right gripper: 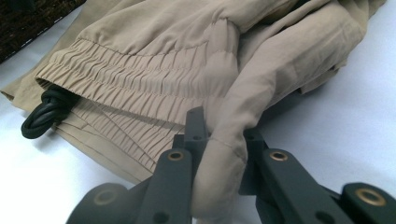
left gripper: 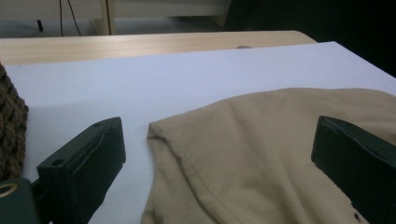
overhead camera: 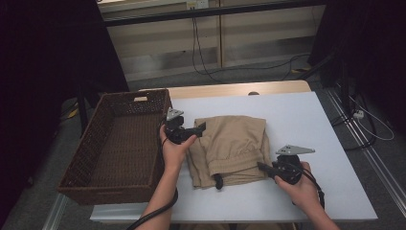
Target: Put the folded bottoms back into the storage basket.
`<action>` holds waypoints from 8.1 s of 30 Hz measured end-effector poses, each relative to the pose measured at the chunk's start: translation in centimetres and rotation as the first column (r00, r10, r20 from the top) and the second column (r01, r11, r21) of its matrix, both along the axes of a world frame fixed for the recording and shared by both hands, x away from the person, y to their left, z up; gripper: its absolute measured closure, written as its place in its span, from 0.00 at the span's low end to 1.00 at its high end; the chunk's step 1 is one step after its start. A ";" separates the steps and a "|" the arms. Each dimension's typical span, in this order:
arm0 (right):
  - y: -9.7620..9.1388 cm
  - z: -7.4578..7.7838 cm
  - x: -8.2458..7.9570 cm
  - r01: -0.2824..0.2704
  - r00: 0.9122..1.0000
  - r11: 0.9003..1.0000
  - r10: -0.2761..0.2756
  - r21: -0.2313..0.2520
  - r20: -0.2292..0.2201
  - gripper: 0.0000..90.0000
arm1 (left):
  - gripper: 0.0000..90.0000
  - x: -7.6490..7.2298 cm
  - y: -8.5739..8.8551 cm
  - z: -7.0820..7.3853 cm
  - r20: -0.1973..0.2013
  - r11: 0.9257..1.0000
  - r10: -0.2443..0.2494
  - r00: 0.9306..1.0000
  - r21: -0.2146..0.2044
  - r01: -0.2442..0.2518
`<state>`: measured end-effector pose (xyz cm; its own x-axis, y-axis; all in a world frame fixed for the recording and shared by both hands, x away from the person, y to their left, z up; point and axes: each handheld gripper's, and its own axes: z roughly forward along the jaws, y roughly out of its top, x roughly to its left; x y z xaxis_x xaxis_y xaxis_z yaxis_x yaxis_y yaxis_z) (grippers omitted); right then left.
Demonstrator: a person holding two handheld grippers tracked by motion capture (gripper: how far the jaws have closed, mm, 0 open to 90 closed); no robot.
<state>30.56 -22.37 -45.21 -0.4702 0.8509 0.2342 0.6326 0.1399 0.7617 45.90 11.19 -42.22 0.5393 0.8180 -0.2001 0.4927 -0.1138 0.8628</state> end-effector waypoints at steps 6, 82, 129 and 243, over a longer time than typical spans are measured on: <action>0.1 0.1 0.1 0.002 1.000 1.000 -0.002 -0.005 -0.002 0.89 | 0.06 0.6 0.2 -0.7 -0.022 1.000 0.006 1.000 -0.003 -0.006; 0.6 0.0 0.4 -0.004 1.000 0.999 0.004 -0.043 0.008 0.88 | 0.89 3.1 -4.0 -3.1 -0.254 0.973 0.010 0.967 0.225 0.049; 1.6 2.7 -0.5 -0.042 0.988 0.999 0.038 0.020 0.152 0.89 | 0.96 4.6 -2.8 6.1 -0.472 0.962 0.021 0.881 0.250 0.111; 8.7 13.3 -0.2 -0.210 0.887 0.971 0.141 0.112 0.441 0.89 | 0.96 4.3 5.2 22.3 -0.498 0.952 0.105 0.861 0.302 0.058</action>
